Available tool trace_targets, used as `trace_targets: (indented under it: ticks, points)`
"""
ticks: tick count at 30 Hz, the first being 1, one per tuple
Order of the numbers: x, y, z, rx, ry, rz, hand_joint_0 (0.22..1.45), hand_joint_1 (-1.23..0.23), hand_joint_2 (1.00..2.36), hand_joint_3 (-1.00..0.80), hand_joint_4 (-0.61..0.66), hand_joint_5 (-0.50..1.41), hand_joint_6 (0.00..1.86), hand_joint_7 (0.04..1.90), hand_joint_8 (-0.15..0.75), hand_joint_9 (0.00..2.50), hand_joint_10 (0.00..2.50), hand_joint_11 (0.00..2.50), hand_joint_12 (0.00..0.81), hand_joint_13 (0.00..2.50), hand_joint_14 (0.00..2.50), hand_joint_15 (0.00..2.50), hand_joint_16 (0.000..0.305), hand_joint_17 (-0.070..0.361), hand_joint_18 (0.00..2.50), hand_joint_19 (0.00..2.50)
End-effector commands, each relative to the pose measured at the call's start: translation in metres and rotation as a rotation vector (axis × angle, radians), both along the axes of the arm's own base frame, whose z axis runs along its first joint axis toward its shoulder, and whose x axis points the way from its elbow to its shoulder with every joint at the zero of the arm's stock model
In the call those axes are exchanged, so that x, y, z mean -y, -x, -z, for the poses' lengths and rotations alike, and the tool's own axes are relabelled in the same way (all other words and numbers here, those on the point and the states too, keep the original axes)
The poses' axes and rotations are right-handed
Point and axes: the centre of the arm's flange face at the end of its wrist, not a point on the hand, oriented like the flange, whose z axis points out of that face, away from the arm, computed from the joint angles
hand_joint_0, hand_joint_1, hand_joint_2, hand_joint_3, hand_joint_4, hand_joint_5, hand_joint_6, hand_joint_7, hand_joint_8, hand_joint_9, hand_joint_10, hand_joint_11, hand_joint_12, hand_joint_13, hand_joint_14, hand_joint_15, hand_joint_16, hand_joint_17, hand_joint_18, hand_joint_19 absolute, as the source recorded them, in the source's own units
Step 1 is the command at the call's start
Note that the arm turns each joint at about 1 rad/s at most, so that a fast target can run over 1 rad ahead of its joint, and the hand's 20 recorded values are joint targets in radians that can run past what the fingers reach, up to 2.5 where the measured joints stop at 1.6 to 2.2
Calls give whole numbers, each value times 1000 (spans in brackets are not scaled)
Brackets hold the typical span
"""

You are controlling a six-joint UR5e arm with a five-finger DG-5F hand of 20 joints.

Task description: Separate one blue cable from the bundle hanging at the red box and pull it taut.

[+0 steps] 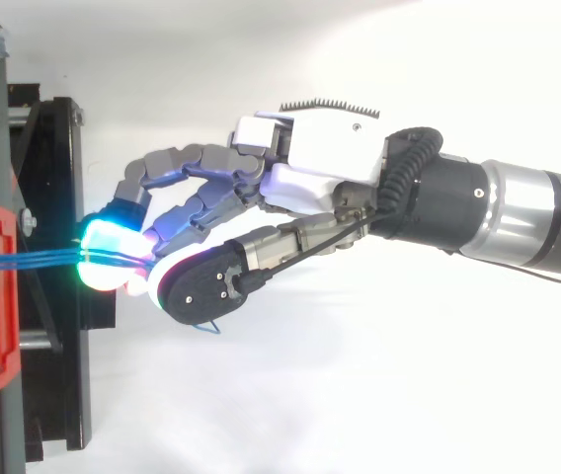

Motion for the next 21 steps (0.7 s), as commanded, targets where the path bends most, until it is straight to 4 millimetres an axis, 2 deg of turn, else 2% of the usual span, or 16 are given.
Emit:
trace_targets:
  ticks: [1,2,3,8,15,21]
  points:
    - [0,0,-12,12,1,1,626,-681,1008,-406,177,-174,502,1081,272,740,19,627,343,730,19,490,39,88,620,548]
    - [0,0,-12,12,2,1,626,-681,1008,-406,179,-174,502,1082,272,741,16,629,342,731,18,485,39,87,619,556]
    - [0,0,-20,22,4,-1,626,-680,1008,-405,176,-173,503,1087,271,741,16,631,342,731,17,488,39,88,622,548]
    - [0,0,-23,24,11,0,629,-673,1009,-394,169,-164,502,1125,273,751,16,644,344,740,19,497,39,87,625,555]
    - [1,1,-32,36,12,3,639,-691,1010,-380,135,-150,500,1283,276,766,18,656,346,748,17,490,38,85,637,535]
    - [1,1,-33,37,14,3,662,-684,1017,-281,123,-165,580,1194,276,779,19,671,341,753,17,502,38,85,646,541]
